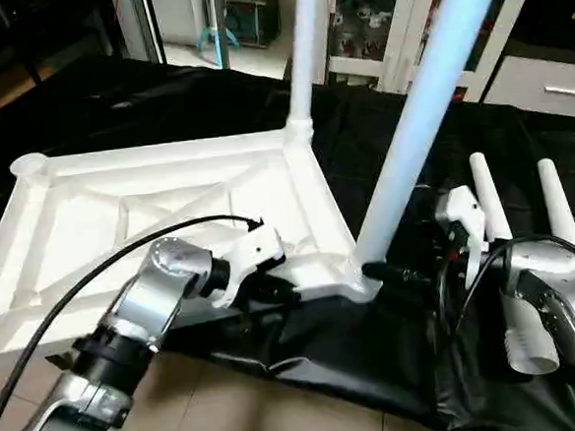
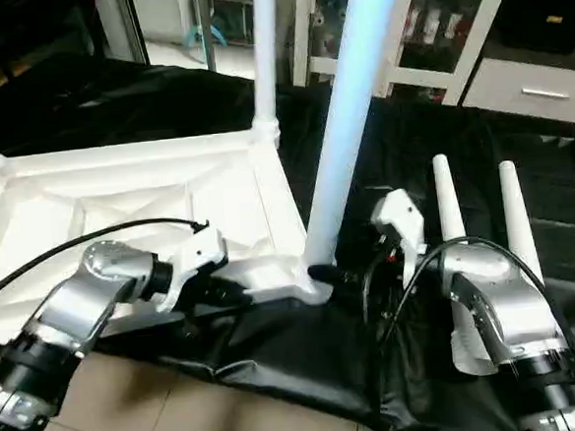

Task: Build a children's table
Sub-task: Rotate leg to tighten

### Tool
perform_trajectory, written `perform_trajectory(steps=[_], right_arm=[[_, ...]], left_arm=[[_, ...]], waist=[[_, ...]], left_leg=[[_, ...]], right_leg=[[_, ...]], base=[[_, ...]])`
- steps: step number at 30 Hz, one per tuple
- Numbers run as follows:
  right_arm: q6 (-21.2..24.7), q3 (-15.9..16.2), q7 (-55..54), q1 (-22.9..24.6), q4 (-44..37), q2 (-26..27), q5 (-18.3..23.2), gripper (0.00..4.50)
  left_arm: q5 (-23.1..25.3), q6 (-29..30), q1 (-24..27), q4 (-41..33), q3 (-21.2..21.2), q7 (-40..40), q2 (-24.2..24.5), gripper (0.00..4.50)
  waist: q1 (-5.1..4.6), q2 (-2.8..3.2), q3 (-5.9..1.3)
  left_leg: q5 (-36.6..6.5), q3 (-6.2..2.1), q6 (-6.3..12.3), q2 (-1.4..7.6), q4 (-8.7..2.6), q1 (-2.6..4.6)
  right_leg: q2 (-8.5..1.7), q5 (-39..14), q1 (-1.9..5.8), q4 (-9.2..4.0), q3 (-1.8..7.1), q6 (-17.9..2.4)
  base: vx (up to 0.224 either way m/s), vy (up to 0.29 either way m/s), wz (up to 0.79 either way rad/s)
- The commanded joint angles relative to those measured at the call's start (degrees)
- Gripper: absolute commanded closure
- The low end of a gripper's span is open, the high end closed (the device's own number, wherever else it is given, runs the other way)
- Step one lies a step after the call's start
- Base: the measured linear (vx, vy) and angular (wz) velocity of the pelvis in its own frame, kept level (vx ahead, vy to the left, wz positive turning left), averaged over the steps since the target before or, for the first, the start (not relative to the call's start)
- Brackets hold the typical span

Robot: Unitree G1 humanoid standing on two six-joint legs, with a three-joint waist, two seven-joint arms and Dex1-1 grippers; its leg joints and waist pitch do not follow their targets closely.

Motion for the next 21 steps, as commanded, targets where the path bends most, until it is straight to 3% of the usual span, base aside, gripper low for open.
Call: perform_trajectory(steps=[1,5,21], right_arm=[[-1.3,0.9,2.1,-1.1,-0.1,-0.8,-0.8,0.04],[-2.2,2.0,3.9,-2.3,1.2,-0.7,-1.2,0.04],[-4.3,4.1,8.7,-4.2,5.5,-0.6,-2.4,1.23]], left_arm=[[-2.5,-0.9,-0.2,-2.6,-0.8,-2.5,-0.3,4.5],[-2.7,-0.7,-0.2,-2.9,-0.9,-3.0,0.0,4.5],[-2.4,-0.3,-0.2,-3.4,-1.2,-3.8,0.5,4.5]], waist=[[-0.07,-0.25,-4.15],[-0.08,-0.34,-4.31],[0.14,-0.31,-4.42]], left_leg=[[-7.9,-1.52,3.83,3.92,-4.04,0.91],[-6.8,-1.55,4.15,3.8,-3.89,0.74],[-6.4,-1.55,4.42,3.79,-3.75,0.72]], right_leg=[[-4.44,-7.3,3.07,-3.82,3.62,-13.8],[-4.49,-6.2,3.26,-3.61,3.56,-13.9],[-4.36,-5.2,3.3,-3.38,3.48,-14.4]], base=[[0.0,0.0,0.0],[0.0,0.0,0.0],[0.0,0.0,0.0]])
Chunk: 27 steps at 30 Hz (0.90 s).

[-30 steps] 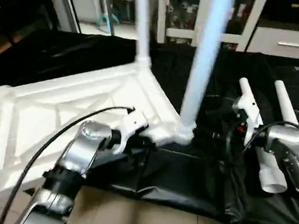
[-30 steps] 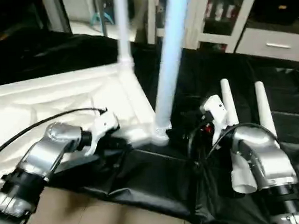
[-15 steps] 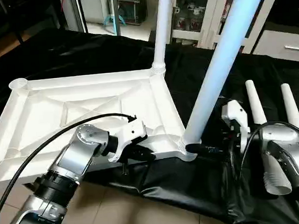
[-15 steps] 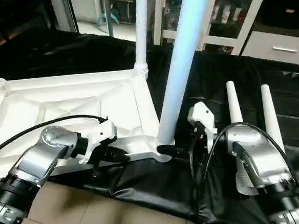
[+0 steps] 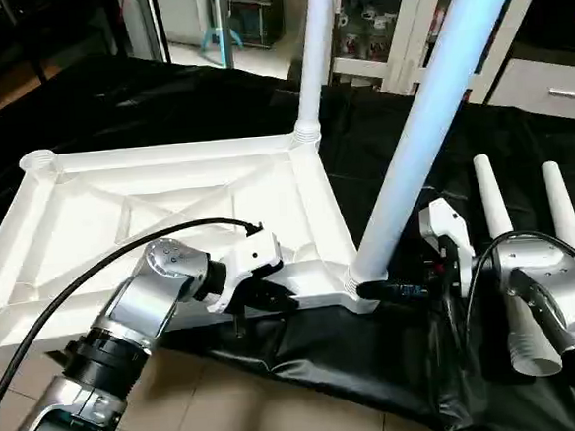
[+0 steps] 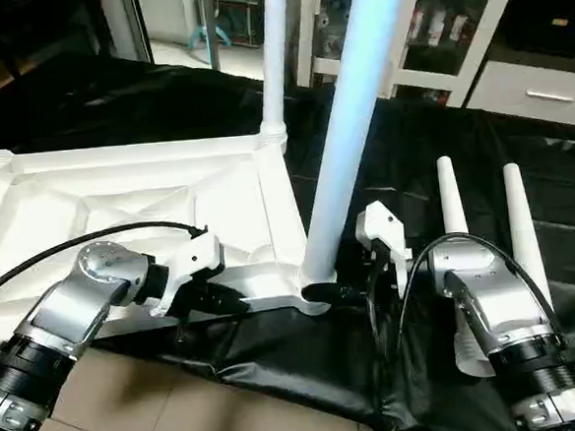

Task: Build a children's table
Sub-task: Rotate leg to tighten

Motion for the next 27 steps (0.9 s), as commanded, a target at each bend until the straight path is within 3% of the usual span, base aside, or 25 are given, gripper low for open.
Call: perform_trajectory(steps=[1,10,12,27], right_arm=[[-0.7,0.4,1.0,-0.6,0.3,-0.6,-0.4,1.36],[-1.4,1.0,2.2,-1.1,1.4,-0.4,-1.1,2.01],[-1.6,1.2,2.7,-1.2,1.8,-0.4,-1.3,2.34],[-0.8,1.0,-0.6,-0.7,5.3,1.2,-2.9,2.55]], left_arm=[[-2.1,-0.3,-0.4,-2.5,-0.8,-2.3,-0.6,4.5],[-2.0,-0.3,-0.4,-2.3,-0.9,-2.6,-0.4,4.5],[-2.1,-0.4,-0.4,-2.2,-1.0,-2.6,-0.3,4.5],[-2.3,-0.4,-0.7,-1.4,-0.6,-2.1,-0.6,4.5]], waist=[[-0.01,-0.28,-4.42],[0.25,-0.34,-4.47],[0.3,-0.34,-4.45],[0.23,-0.23,-4.37]], left_leg=[[-6.6,-1.54,4.18,3.74,-3.81,0.77],[-6.2,-1.52,4.37,3.76,-3.72,0.76],[-6.5,-1.55,4.26,3.78,-3.72,0.74],[-8.2,-1.58,3.23,3.73,-3.75,0.8]], right_leg=[[-4.35,-5.1,3.25,-3.42,3.5,-14.5],[-4.37,-4.9,3.3,-3.33,3.48,-14.5],[-4.42,-5.5,3.31,-3.36,3.49,-14.5],[-4.35,-7.4,3.14,-3.56,3.51,-14.1]], base=[[0.0,0.0,0.0],[0.0,0.0,0.0],[0.0,0.0,0.0],[0.0,0.0,0.0]])
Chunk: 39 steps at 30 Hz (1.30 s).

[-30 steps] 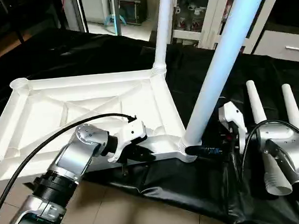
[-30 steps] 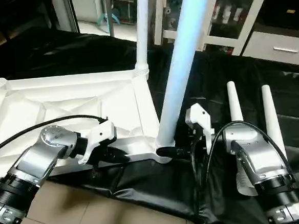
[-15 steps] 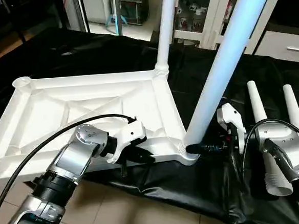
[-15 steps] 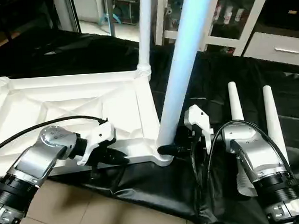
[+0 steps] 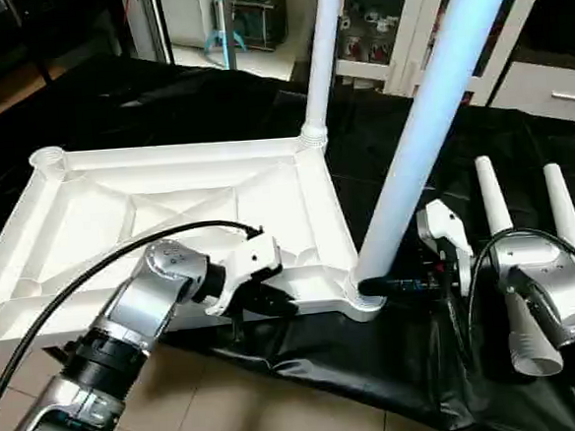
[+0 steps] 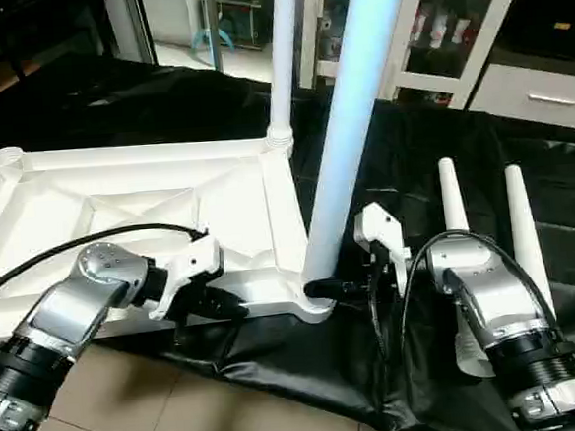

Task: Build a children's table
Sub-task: Rotate leg to tighten

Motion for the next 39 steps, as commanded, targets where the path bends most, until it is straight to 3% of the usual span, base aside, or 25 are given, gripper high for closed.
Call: perform_trajectory(steps=[1,3,4,7,8,10,12,13,15,16,18,24,29,32,39], right_arm=[[1.5,0.2,-4.5,0.4,3.3,1.1,-2.7,2.55],[1.5,0.1,-6.2,0.3,4.3,1.6,-3.4,2.55],[1.3,0.2,-11.5,-0.1,7.0,2.8,-5.8,2.55],[3.9,-0.6,-27.8,-1.6,13.7,8.5,-10.2,2.55],[4.6,-1.0,-30.5,-1.8,14.5,9.9,-10.3,2.56],[5.1,-1.3,-32.9,-2.2,15.2,11.2,-10.5,2.56],[6.0,-2.2,-44.3,-4.3,18.8,15.9,-12.3,2.57],[6.3,-2.7,-49.1,-5.2,20.3,17.6,-13.1,2.57],[6.6,-3.9,-58.6,-7.6,24.1,21.8,-13.9,2.57],[6.6,-3.9,-58.6,-7.6,24.1,21.8,-13.9,2.57],[5.8,-6.2,-68.4,-10.4,29.2,26.3,-13.9,2.57],[2.9,-6.3,-69.9,-12.8,31.5,29.4,-13.9,2.57],[-1.2,-7.4,-64.7,-13.5,30.4,30.7,-11.7,2.57],[-2.7,-8.1,-61.6,-12.6,26.8,30.4,-9.7,1.87],[-2.0,-8.4,-57.7,-10.5,19.1,28.7,-8.0,1.33]], left_arm=[[-2.2,-0.3,-0.8,-1.1,0.4,-0.5,-1.5,4.5],[-2.3,-0.2,-0.9,-0.9,0.6,0.0,-1.7,4.5],[-2.1,0.5,-1.7,0.3,1.5,2.5,-3.1,4.5],[-1.6,4.5,-5.2,4.2,4.4,11.7,-8.8,4.5],[-1.6,5.5,-6.0,5.0,5.0,13.5,-10.1,4.5],[-1.5,6.3,-6.8,5.8,5.4,15.3,-11.2,4.5],[-0.5,7.3,-10.0,9.8,7.1,22.6,-15.2,4.5],[-0.1,7.4,-11.4,11.6,7.9,26.1,-16.9,4.5],[0.9,7.0,-14.5,15.5,9.2,33.0,-20.4,4.5],[0.9,7.0,-14.5,15.5,9.2,33.0,-20.4,4.5],[2.5,4.9,-17.3,19.5,9.4,37.7,-23.1,4.5],[3.0,2.5,-18.2,20.9,8.7,37.4,-24.0,4.5],[3.0,1.6,-18.3,22.4,8.6,37.6,-23.4,4.5],[3.1,1.0,-18.5,23.4,8.8,37.7,-23.0,4.5],[3.4,-0.2,-18.7,24.6,9.0,36.7,-22.2,4.5]], waist=[[-0.19,-0.18,-4.32],[-0.42,-0.22,-4.17],[-0.61,-0.01,-4.1],[-1.71,-0.16,-3.68],[-2.12,-0.42,-3.59],[-2.3,-0.47,-3.64],[-2.6,-0.22,-3.36],[-2.57,-0.29,-3.55],[-2.54,0.05,-3.65],[-2.64,-0.03,-3.74],[-2.55,0.04,-3.94],[-2.26,-0.04,-4.23],[-2.06,-0.05,-4.3],[-2.09,0.04,-4.21],[-2.06,0.22,-4.17]], left_leg=[[-8.4,-1.61,3.09,3.67,-4.11,0.72],[-10.0,-1.67,2.36,3.59,-4.22,0.7],[-10.8,-1.74,1.84,3.62,-4.32,0.8],[-15.2,-2.01,-1.02,3.37,-4.72,1.0],[-16.9,-2.16,-1.96,3.27,-4.7,1.44],[-17.2,-2.3,-1.81,3.25,-4.74,1.27],[-19.5,-2.21,-2.07,3.01,-4.7,2.04],[-19.4,-2.36,-2.21,2.96,-4.7,2.02],[-18.6,-2.45,-2.62,3.11,-4.93,1.93],[-18.7,-2.37,-2.69,3.08,-4.94,1.91],[-17.8,-2.38,-2.73,3.15,-5.19,1.8],[-14.3,-1.87,-1.39,3.07,-5.12,1.43],[-11.3,-1.74,-0.13,3.22,-5.07,1.29],[-12.1,-1.71,0.25,3.35,-5.15,1.4],[-12.5,-1.86,0.45,3.37,-5.23,1.15]], right_leg=[[-4.35,-7.8,3.12,-3.97,3.49,-14.0],[-4.41,-10.4,3.15,-4.33,3.46,-13.3],[-4.45,-12.0,3.1,-4.5,3.46,-12.9],[-4.41,-20.2,2.99,-5.4,3.18,-10.6],[-4.62,-24.3,2.8,-6.0,3.13,-9.2],[-4.71,-25.5,3.0,-6.19,3.08,-8.4],[-4.46,-28.6,2.11,-6.96,2.98,-7.3],[-4.52,-28.8,2.36,-6.9,2.84,-7.0],[-4.46,-26.6,2.27,-6.82,2.89,-7.0],[-4.33,-25.8,2.33,-6.79,2.9,-7.1],[-4.34,-21.6,2.48,-6.44,3.0,-7.8],[-4.43,-13.0,2.91,-5.55,3.42,-9.6],[-4.41,-9.7,3.17,-5.06,3.41,-11.0],[-4.4,-9.9,3.18,-5.18,3.42,-11.3],[-4.59,-11.9,3.34,-5.42,3.5,-11.0]], base=[[0.0,0.0,0.0],[0.0,0.0,0.0],[0.0,0.0,0.0],[0.0,0.0,0.0],[0.0,0.0,0.0],[0.0,0.0,0.0],[0.0,0.0,0.0],[0.0,0.0,0.0],[0.0,0.0,0.0],[0.0,0.0,0.0],[0.0,0.0,0.0],[0.008,-0.002,0.01],[0.0,0.0,0.0],[0.0,0.0,0.0],[0.0,0.0,0.0]])
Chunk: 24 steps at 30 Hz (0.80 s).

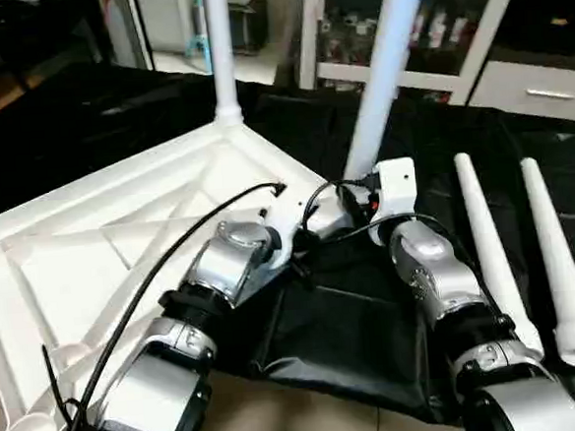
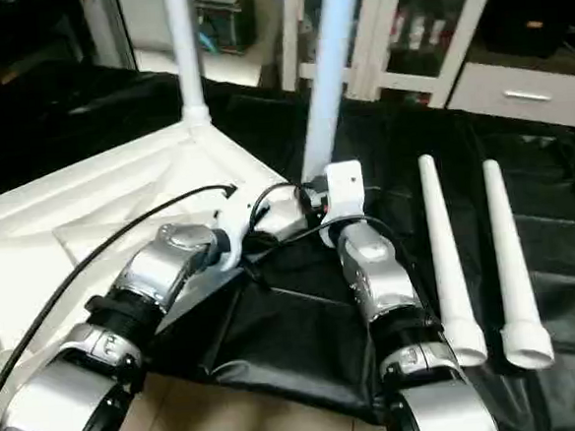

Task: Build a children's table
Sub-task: Rotate leg to tighten

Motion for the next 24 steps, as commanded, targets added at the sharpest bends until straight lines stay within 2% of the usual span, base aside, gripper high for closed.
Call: perform_trajectory(steps=[1,2,4,5,6,7,8,10,11,12,13,14,16,17,19,22,24], right_arm=[[2.0,2.2,2.8,0.9,-1.4,0.9,0.8,1.33],[5.6,2.1,4.2,4.6,-11.5,-2.9,0.7,1.09],[7.9,2.3,6.3,7.6,-18.0,-6.2,1.0,0.97],[9.4,2.6,8.7,8.9,-20.7,-7.9,1.9,0.83],[10.5,2.8,10.4,9.8,-22.5,-8.9,2.6,0.83],[10.5,2.8,10.4,9.8,-22.5,-8.9,2.6,0.73],[12.7,3.1,15.1,11.9,-26.5,-11.7,4.9,0.64],[14.4,4.2,20.1,14.0,-30.2,-15.0,6.4,0.49],[14.3,4.4,21.6,14.6,-31.2,-16.1,6.6,0.41],[14.6,4.2,25.7,17.0,-34.6,-19.9,7.6,0.35],[15.0,3.9,27.2,18.0,-36.0,-21.4,8.1,0.29],[15.7,3.2,29.0,19.1,-37.2,-23.3,8.9,0.22],[16.3,2.8,31.4,19.9,-37.7,-25.3,9.5,0.03],[16.1,2.8,33.8,20.6,-37.9,-27.1,9.6,0.03],[16.0,3.7,37.9,21.5,-38.0,-29.6,10.1,0.03],[15.4,4.9,40.5,21.7,-36.9,-31.1,9.6,0.03],[13.5,7.2,41.9,20.2,-33.8,-30.9,8.3,0.03]], left_arm=[[-1.4,-4.5,-3.3,-2.4,1.0,-0.8,-1.1,4.5],[-1.8,-5.0,-1.9,-3.9,0.0,-5.0,0.3,4.5],[-2.2,-5.6,-0.6,-5.3,-0.9,-8.3,1.4,4.5],[-2.4,-5.8,0.1,-6.0,-1.3,-9.7,2.0,4.5],[-2.5,-6.0,0.5,-6.3,-1.5,-10.6,2.4,4.5],[-2.5,-6.0,0.5,-6.3,-1.5,-10.6,2.4,4.5],[-2.6,-5.9,1.6,-7.2,-2.1,-12.6,3.5,4.5],[-2.6,-6.2,2.4,-7.7,-2.5,-13.8,4.4,4.5],[-2.7,-6.3,2.6,-8.0,-2.5,-14.5,4.6,4.5],[-3.1,-6.8,3.7,-9.2,-2.9,-17.0,5.9,4.5],[-3.3,-7.1,4.2,-9.8,-3.1,-18.2,6.4,4.5],[-3.6,-7.2,5.0,-11.0,-3.4,-20.1,7.3,4.5],[-4.0,-7.6,5.9,-12.3,-3.8,-22.3,8.3,4.5],[-4.3,-8.1,6.8,-13.5,-4.2,-24.3,9.3,4.5],[-4.5,-8.4,8.2,-15.3,-5.2,-27.5,11.0,4.5],[-5.0,-8.1,9.5,-17.5,-6.0,-30.5,12.6,4.5],[-4.9,-7.8,10.6,-19.1,-6.6,-32.1,14.1,4.5]], waist=[[0.12,0.22,-4.14],[0.24,0.21,-4.24],[0.69,0.22,-4.63],[0.75,0.21,-4.88],[0.91,0.21,-4.84],[0.93,0.15,-4.7],[1.03,0.29,-4.58],[1.33,0.48,-4.34],[1.33,0.4,-4.26],[1.42,0.31,-4.14],[1.75,0.24,-4.07],[1.75,0.26,-4.01],[1.6,0.21,-3.85],[1.68,0.18,-3.84],[1.57,0.25,-3.73],[1.53,0.16,-3.75],[1.48,0.18,-3.84]], left_leg=[[-12.5,-1.85,0.89,3.44,-4.64,0.45],[-10.7,-1.8,1.3,3.43,-4.54,0.35],[-6.1,-1.81,2.78,3.47,-4.14,0.28],[-3.5,-1.77,4.3,3.52,-3.87,0.04],[-3.0,-1.61,5.41,3.41,-3.67,0.0],[-3.3,-1.53,5.87,3.37,-3.69,-0.09],[-4.9,-1.5,6.1,3.29,-3.75,-0.14],[-7.2,-1.59,5.5,3.75,-3.95,0.05],[-7.9,-1.6,5.17,3.81,-4.02,0.06],[-9.6,-1.56,4.36,3.73,-4.1,0.1],[-10.2,-1.57,3.97,3.96,-4.15,0.35],[-10.2,-1.65,3.94,3.91,-4.21,0.11],[-11.0,-1.69,3.52,3.74,-4.32,-0.17],[-12.4,-1.63,3.16,3.74,-4.28,0.15],[-13.1,-1.73,2.78,3.83,-4.41,0.12],[-13.0,-1.8,2.6,3.92,-4.45,0.1],[-12.6,-1.73,2.37,3.99,-4.39,0.28]], right_leg=[[-4.64,-12.3,2.69,-4.57,3.52,-11.1],[-4.4,-9.8,2.78,-4.41,3.53,-11.2],[-4.16,-2.9,2.92,-3.5,3.52,-11.5],[-4.29,1.6,3.01,-2.86,3.57,-12.8],[-4.21,3.2,2.9,-2.77,3.48,-13.7],[-4.27,2.9,2.89,-2.89,3.51,-13.9],[-4.39,0.6,3.03,-3.27,3.46,-14.0],[-4.45,-2.7,2.83,-3.58,3.51,-13.6],[-4.49,-3.8,2.76,-3.74,3.51,-13.4],[-4.54,-6.7,2.78,-4.15,3.49,-12.8],[-4.67,-8.0,2.68,-4.25,3.68,-12.3],[-4.64,-8.1,2.86,-4.21,3.67,-12.1],[-4.62,-10.6,2.78,-4.41,3.56,-11.7],[-4.78,-14.0,2.61,-4.92,3.55,-10.7],[-4.69,-16.8,2.38,-5.17,3.53,-9.8],[-4.75,-17.3,2.29,-5.14,3.51,-9.7],[-4.65,-16.1,1.98,-4.9,3.51,-10.5]], base=[[0.0,0.0,0.0],[0.0,0.0,0.0],[0.0,0.0,0.0],[0.0,0.0,0.0],[0.0,0.0,0.0],[0.0,0.0,0.0],[0.0,0.0,0.0],[0.0,0.0,0.0],[0.0,0.0,0.0],[0.0,0.0,0.0],[0.0,0.0,0.0],[0.0,0.0,0.0],[0.0,0.0,0.0],[0.0,0.0,0.0],[0.0,0.0,0.0],[0.0,0.0,0.0],[0.0,0.0,0.0]])
